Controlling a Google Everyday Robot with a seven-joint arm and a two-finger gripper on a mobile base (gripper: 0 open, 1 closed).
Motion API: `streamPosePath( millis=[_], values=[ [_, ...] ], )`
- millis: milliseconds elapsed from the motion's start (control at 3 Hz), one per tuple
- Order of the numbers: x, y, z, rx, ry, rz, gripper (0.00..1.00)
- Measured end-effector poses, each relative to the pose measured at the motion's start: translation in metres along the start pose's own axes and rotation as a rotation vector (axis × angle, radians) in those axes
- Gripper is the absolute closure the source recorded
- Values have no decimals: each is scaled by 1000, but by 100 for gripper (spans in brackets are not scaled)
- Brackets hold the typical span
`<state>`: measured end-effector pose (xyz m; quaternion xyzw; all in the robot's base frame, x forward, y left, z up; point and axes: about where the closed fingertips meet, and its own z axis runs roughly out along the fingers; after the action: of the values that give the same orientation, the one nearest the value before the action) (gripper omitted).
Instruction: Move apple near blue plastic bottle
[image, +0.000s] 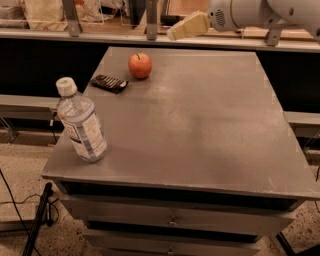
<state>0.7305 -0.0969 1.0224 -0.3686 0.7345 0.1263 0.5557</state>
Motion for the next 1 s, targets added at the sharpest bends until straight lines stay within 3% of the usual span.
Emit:
streamPosePath(
  millis=[333, 667, 1000],
  values=[
    [9, 13, 45, 15, -79, 36, 0],
    [23, 30, 91, -31, -112, 48, 0],
    [36, 49, 117, -86, -107, 54, 0]
  ],
)
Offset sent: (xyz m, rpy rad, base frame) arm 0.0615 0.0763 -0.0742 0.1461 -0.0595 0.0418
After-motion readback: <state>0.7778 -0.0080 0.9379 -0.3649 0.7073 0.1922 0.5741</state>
